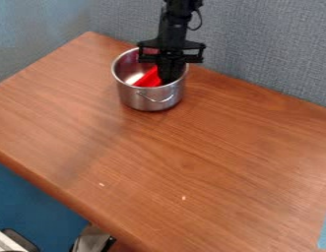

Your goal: Put the red object in the metal pot

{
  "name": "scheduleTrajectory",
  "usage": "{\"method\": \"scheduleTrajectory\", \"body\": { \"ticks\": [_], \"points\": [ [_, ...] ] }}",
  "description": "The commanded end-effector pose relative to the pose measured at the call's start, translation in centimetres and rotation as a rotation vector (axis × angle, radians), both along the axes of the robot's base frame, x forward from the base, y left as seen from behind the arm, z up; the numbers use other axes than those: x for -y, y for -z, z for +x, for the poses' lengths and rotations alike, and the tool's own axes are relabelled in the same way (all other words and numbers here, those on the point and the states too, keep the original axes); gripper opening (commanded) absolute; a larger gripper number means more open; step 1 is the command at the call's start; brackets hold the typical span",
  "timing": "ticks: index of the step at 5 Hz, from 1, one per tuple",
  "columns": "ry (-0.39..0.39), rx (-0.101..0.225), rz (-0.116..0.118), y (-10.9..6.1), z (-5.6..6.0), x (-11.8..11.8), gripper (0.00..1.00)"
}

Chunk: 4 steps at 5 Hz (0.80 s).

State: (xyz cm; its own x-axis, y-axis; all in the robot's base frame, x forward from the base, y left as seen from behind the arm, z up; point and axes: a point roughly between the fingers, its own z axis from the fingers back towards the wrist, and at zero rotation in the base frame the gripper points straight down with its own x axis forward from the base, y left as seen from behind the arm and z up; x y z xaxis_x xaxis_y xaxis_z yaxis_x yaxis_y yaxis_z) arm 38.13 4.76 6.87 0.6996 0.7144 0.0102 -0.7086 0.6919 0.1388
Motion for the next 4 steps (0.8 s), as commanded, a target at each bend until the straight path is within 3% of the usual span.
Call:
{"method": "scheduleTrajectory", "body": {
  "ticks": [1,2,3,4],
  "points": [
    [-0.132,0.081,0.038,-4.1,-0.9,1.9,0.0],
    [-0.192,0.099,0.04,-5.3,-1.5,1.4,1.0],
    [-0.253,0.118,0.044,-6.4,-2.0,0.8,0.0],
    [-0.33,0.12,0.045,-7.3,-2.0,0.7,0.0]
  ]
}}
